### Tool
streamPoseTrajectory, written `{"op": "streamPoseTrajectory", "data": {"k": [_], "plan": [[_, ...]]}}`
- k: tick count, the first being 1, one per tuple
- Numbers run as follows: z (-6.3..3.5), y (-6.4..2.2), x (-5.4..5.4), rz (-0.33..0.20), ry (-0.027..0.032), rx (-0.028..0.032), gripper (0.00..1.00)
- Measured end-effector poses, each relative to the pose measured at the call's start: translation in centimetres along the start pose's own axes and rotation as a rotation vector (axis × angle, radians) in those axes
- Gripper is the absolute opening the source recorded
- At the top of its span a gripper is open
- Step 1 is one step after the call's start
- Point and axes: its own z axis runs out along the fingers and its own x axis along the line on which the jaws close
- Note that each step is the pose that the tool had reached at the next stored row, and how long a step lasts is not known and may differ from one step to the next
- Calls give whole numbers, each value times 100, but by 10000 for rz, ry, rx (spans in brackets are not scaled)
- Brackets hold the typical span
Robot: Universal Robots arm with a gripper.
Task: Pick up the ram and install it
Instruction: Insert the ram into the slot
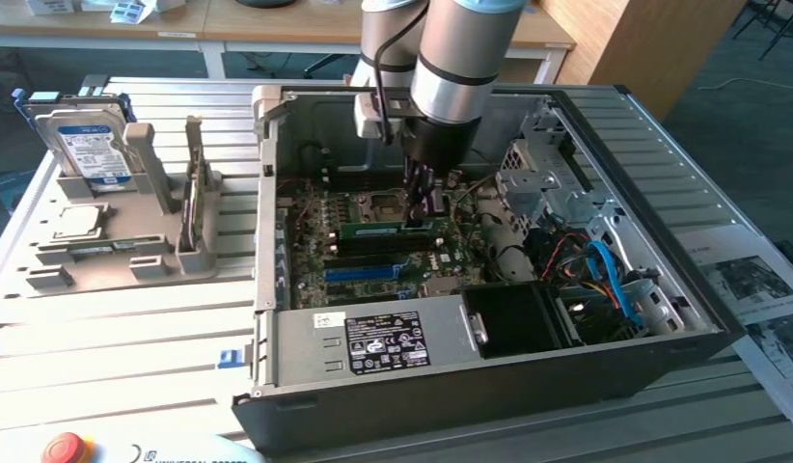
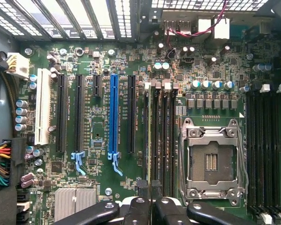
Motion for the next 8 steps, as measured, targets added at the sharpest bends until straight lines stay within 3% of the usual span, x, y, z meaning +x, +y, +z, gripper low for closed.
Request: {"op": "streamPoseTrajectory", "data": {"k": [8], "plan": [[1, 28, 0, -1, -1, 142, 12]]}}
